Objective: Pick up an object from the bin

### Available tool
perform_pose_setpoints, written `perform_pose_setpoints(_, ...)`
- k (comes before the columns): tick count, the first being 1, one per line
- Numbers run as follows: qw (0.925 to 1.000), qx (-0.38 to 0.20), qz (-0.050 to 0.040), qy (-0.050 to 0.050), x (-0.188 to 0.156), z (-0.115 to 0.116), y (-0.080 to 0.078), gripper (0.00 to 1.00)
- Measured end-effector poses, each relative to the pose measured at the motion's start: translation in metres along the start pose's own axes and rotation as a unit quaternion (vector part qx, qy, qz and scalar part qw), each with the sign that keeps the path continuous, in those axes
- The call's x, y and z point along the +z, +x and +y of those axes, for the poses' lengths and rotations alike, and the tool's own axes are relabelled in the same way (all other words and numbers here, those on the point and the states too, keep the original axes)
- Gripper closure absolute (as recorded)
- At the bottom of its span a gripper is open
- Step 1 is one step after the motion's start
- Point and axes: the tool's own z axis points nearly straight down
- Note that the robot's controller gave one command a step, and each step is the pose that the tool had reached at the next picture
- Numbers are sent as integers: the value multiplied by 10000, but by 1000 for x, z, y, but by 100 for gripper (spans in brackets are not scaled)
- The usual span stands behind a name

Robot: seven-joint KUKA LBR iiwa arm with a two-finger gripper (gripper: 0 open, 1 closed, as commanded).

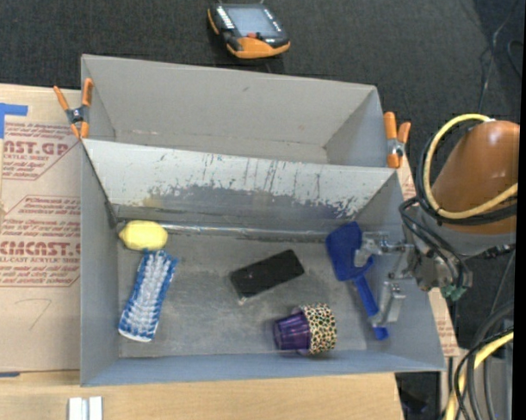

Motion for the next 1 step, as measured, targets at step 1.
perform_pose_setpoints(1, 10000, -13, -40, 6, -4, 1, -2, 0)
